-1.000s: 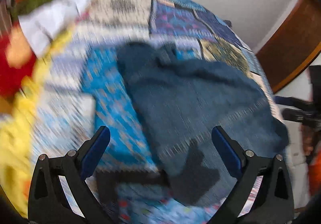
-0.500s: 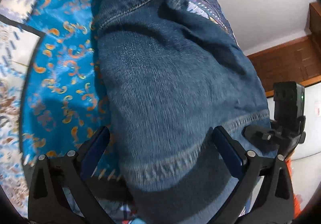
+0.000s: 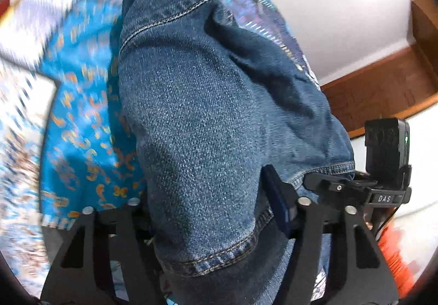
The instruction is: Fold large clothes
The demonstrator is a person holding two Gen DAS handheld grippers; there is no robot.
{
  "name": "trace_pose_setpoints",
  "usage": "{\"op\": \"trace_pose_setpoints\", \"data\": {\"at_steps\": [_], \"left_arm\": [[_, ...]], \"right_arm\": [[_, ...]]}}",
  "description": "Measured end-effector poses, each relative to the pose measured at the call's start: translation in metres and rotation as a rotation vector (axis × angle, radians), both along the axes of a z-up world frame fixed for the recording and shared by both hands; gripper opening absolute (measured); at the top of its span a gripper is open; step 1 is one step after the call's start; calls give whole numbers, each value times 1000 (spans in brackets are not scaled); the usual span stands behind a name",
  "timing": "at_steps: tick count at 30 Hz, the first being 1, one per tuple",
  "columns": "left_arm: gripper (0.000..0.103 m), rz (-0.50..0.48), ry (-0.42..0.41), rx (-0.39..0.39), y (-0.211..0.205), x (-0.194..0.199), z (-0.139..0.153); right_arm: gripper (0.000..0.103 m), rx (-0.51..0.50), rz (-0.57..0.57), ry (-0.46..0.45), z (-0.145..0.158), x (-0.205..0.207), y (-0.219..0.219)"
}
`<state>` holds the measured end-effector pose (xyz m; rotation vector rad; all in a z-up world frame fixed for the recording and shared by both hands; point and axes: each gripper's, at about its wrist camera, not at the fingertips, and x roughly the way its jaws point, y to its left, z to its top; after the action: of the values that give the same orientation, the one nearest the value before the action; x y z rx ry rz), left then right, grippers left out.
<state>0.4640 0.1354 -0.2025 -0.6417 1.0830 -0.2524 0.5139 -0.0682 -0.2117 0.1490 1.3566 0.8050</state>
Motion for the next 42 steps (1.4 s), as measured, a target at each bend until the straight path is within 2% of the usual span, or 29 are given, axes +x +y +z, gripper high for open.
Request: {"op": "trace_pose_setpoints", "data": {"at_steps": [1,5,10,13,16,19,21,27,29,31,33,36,38,40,42], "left_arm": [[59,-10,-25,41,-2,-7,16],[55,-20,-110,120,-4,-23,63],[55,4,-200,150,16,-55,118],[55,18,-240,177,35,-75,142],[55,32,-252,202,56,-89,154],[55,43,-217,221,72,-92,142],[55,48,-188,239,79,-95,130],[55,75,-29,216,110,-100,47],[55,82,25,214,114,-102,15],[58,94,47,231,116,-105,-13],[64,112,31,219,120,-110,-25],[73,124,-4,229,120,-122,-25],[78,118,-14,299,114,-132,-20],[83,108,-27,398,106,-142,-15],[83,99,-51,472,98,-157,-4]], "right_arm": [[45,-2,5,-9,5,-3,-1],[42,0,18,-53,35,-22,14],[42,62,18,-114,81,-39,26],[42,80,32,-172,108,-52,43],[42,98,37,-182,117,-63,57],[42,110,33,-152,108,-72,72],[42,103,32,-122,91,-77,87],[42,40,49,24,8,-75,125],[42,9,59,50,-19,-73,134],[42,1,74,37,-37,-73,140],[45,6,103,12,-39,-71,144],[52,-21,169,-53,-34,-78,145],[71,-58,181,-111,-32,-81,138],[81,-76,187,-146,-30,-81,126],[82,-76,199,-157,-26,-88,112]]}}
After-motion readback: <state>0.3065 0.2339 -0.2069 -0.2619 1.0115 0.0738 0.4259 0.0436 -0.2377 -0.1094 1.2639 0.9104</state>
